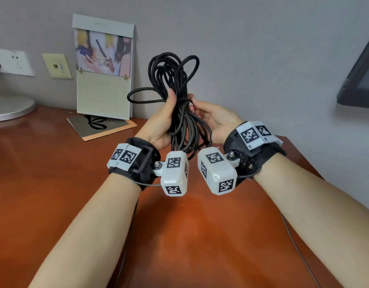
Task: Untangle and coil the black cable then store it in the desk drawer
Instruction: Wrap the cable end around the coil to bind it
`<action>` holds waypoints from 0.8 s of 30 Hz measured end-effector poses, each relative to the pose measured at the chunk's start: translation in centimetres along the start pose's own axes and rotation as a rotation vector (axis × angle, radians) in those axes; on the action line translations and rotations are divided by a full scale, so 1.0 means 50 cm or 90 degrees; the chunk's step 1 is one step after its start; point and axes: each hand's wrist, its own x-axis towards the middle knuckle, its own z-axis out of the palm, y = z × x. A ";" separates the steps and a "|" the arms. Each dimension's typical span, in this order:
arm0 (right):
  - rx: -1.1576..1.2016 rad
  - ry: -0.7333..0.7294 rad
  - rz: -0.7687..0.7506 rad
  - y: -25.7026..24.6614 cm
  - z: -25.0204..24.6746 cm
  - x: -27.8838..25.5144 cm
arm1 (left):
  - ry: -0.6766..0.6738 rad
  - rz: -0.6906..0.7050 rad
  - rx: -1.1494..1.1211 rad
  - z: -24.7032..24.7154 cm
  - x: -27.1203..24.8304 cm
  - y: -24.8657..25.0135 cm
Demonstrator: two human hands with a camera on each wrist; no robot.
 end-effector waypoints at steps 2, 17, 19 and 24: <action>-0.037 -0.018 0.027 0.000 -0.001 -0.003 | 0.011 -0.018 0.022 0.003 -0.001 0.001; 0.000 0.058 -0.350 -0.003 -0.018 -0.011 | 0.040 -0.026 -0.046 0.010 -0.009 0.004; 0.007 0.041 -0.381 -0.006 -0.015 -0.023 | 0.050 -0.030 -0.042 0.006 -0.008 0.001; -0.003 0.032 -0.417 -0.014 -0.015 -0.034 | 0.056 -0.044 -0.023 0.003 -0.007 -0.003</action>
